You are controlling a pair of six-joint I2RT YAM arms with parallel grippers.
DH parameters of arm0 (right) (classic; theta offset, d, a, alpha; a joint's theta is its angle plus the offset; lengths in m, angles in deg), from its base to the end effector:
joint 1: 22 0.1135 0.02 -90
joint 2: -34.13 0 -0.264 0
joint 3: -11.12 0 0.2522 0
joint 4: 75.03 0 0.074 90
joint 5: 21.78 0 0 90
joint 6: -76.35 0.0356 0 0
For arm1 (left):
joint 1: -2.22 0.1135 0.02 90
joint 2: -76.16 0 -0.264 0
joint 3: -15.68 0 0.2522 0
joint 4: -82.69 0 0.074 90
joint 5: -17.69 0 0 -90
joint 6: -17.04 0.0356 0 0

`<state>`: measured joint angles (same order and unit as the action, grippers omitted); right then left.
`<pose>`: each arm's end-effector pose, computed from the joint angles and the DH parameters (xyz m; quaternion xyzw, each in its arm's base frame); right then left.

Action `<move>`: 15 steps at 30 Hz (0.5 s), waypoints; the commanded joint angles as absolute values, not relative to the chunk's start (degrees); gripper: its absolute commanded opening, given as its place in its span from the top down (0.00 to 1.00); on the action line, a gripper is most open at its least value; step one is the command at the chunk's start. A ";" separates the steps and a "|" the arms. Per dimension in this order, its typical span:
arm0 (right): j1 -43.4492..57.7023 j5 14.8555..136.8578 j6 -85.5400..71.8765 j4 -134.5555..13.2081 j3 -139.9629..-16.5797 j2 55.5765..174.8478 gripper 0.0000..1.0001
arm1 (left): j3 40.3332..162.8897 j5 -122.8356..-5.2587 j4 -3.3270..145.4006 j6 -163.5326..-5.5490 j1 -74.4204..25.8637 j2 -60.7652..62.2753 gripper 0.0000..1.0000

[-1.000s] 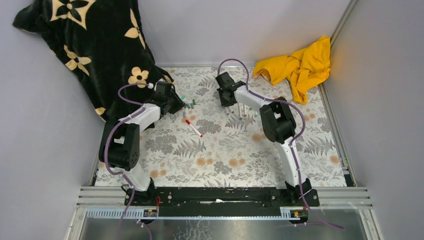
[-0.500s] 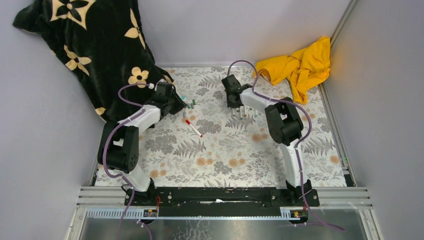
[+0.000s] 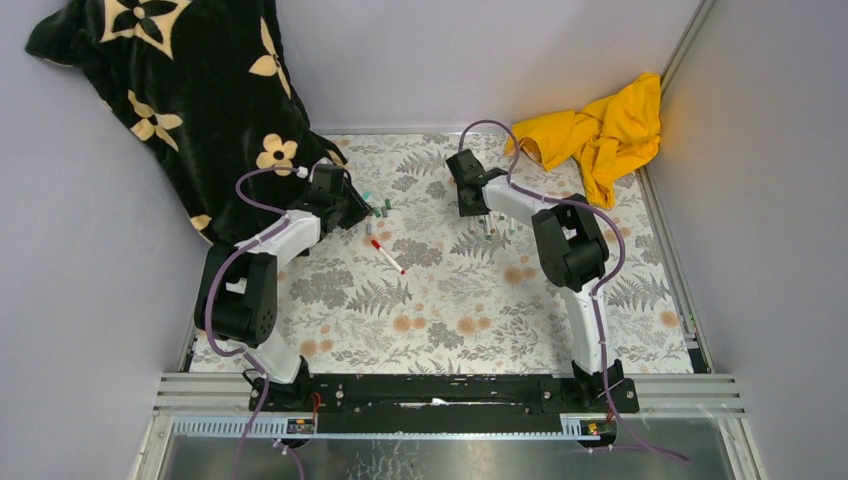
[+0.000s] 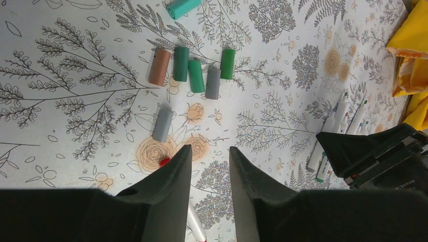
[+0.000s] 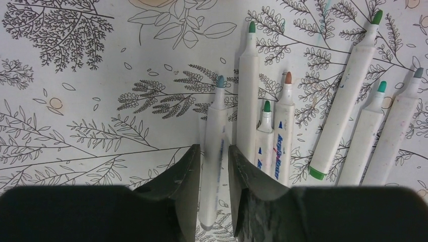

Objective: Open the pen caps

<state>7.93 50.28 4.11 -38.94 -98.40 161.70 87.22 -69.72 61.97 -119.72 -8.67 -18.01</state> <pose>0.4249 0.2320 0.1572 -0.0519 0.9396 -0.0128 0.3381 0.3450 -0.0680 0.2045 -0.2742 0.8762 -0.2090 0.3368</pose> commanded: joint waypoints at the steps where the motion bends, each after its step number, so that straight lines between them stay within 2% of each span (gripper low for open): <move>1: 7.09 48.50 2.52 -34.24 -97.13 160.23 0.67 | 86.83 -70.32 64.54 -119.98 -9.02 -16.40 0.61; 10: 7.25 49.84 0.55 -35.82 -96.48 154.91 0.66 | 86.66 -70.59 64.54 -120.16 -9.10 -15.55 0.61; 15: 10.63 52.27 -3.48 -38.64 -94.20 149.38 0.66 | 86.53 -70.92 64.51 -120.45 -9.12 -14.71 0.61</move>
<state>8.06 50.92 0.42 -36.84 -94.75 157.57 86.98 -69.74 61.95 -119.83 -8.70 -16.98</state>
